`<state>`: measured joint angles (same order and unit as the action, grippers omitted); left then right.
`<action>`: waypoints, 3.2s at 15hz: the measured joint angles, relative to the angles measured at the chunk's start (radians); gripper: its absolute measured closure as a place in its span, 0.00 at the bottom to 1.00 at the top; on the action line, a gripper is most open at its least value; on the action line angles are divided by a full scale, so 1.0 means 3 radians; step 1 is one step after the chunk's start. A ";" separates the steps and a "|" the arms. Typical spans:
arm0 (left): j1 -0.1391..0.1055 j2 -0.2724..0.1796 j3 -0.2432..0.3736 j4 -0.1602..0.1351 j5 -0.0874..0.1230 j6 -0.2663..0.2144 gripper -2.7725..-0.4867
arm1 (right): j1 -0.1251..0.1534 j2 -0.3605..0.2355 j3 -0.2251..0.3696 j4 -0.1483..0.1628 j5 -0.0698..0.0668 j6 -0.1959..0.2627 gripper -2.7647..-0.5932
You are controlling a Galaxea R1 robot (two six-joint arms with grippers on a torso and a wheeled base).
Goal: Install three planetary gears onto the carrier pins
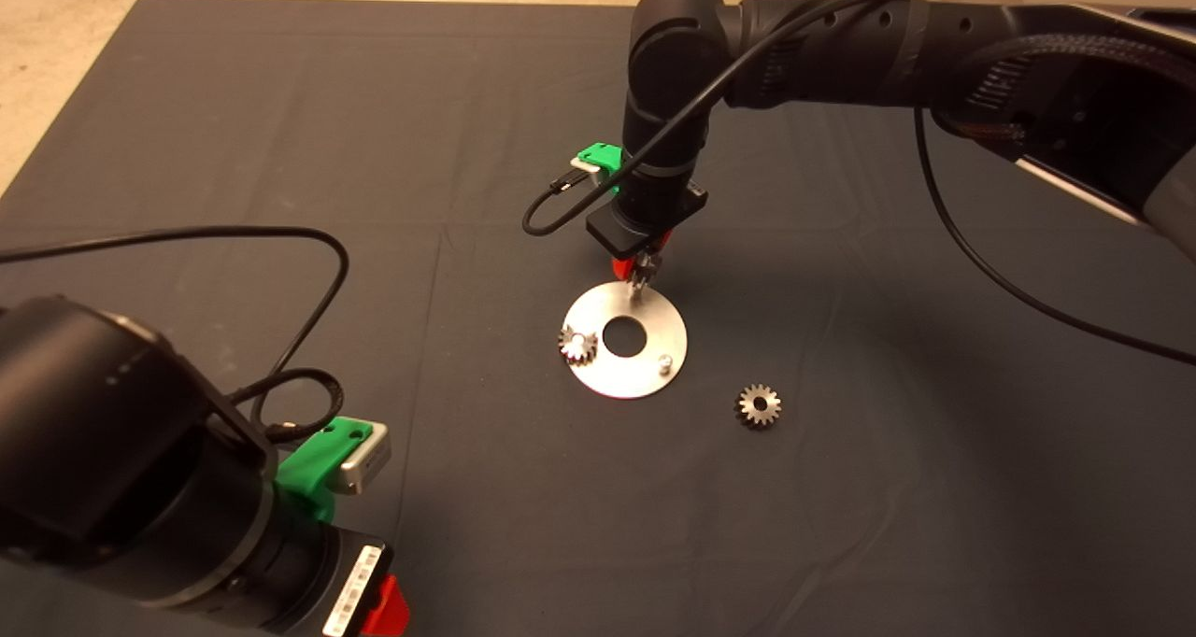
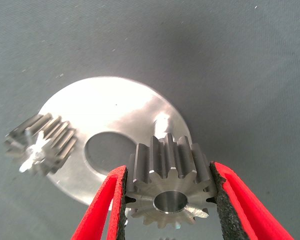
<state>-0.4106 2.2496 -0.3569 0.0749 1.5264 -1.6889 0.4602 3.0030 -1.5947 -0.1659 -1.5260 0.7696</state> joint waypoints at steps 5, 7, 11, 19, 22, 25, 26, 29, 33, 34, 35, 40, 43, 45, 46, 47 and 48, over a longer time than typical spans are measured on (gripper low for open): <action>0.0000 -0.0001 0.0007 0.0000 -0.0001 0.0000 0.25 | -0.0069 0.0000 0.0001 -0.0146 0.0000 -0.0011 0.81; 0.0000 -0.0001 0.0007 0.0000 -0.0001 0.0000 0.25 | -0.0065 0.0000 0.0001 -0.0162 0.0000 -0.0013 0.81; 0.0000 -0.0001 0.0013 0.0000 -0.0001 0.0000 0.25 | -0.0073 0.0000 -0.0005 -0.0170 0.0000 -0.0062 0.81; 0.0000 -0.0001 0.0013 0.0000 -0.0001 0.0000 0.25 | -0.0150 0.0000 -0.0087 -0.0172 0.0000 -0.0121 0.81; 0.0000 0.0000 0.0013 0.0000 -0.0001 0.0000 0.25 | -0.0150 0.0000 -0.0088 -0.0172 0.0000 -0.0123 0.81; 0.0000 -0.0001 0.0013 0.0000 -0.0001 0.0000 0.25 | -0.0150 0.0000 -0.0093 -0.0171 0.0000 -0.0126 0.81; 0.0000 -0.0001 0.0013 0.0000 -0.0001 0.0000 0.25 | -0.0150 0.0000 -0.0093 -0.0172 0.0000 -0.0128 0.81; 0.0000 -0.0001 0.0013 0.0000 -0.0001 0.0000 0.25 | -0.0150 0.0000 -0.0093 -0.0172 0.0000 -0.0128 0.81; 0.0000 -0.0001 0.0013 0.0000 -0.0001 0.0000 0.25 | -0.0150 0.0000 -0.0093 -0.0172 0.0000 -0.0128 0.81; 0.0000 -0.0001 0.0013 0.0000 -0.0001 0.0000 0.25 | -0.0150 0.0000 -0.0093 -0.0172 0.0000 -0.0127 0.81; 0.0000 0.0000 0.0013 0.0000 -0.0001 0.0000 0.25 | -0.0150 0.0000 -0.0093 -0.0172 0.0000 -0.0126 0.81; 0.0000 -0.0001 0.0013 0.0000 -0.0001 0.0000 0.25 | -0.0150 0.0000 -0.0091 -0.0172 0.0000 -0.0126 0.81; 0.0000 -0.0001 0.0013 0.0000 -0.0001 0.0000 0.25 | -0.0150 0.0000 -0.0089 -0.0172 0.0000 -0.0126 0.81; 0.0000 0.0000 0.0013 0.0000 -0.0001 0.0000 0.25 | -0.0150 0.0000 -0.0087 -0.0170 0.0000 -0.0126 0.81; 0.0000 -0.0001 0.0013 0.0000 -0.0001 0.0000 0.25 | -0.0150 0.0000 -0.0087 -0.0167 0.0000 -0.0126 0.81; 0.0000 -0.0001 0.0013 0.0000 -0.0001 0.0000 0.25 | -0.0149 0.0000 -0.0087 -0.0163 0.0000 -0.0126 0.82; 0.0000 0.0000 0.0013 0.0000 -0.0001 0.0000 0.25 | -0.0150 0.0000 -0.0087 -0.0159 0.0000 -0.0128 0.82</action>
<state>-0.4106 2.2496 -0.3530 0.0749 1.5260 -1.6889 0.4151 3.0030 -1.6206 -0.2136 -1.5260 0.7313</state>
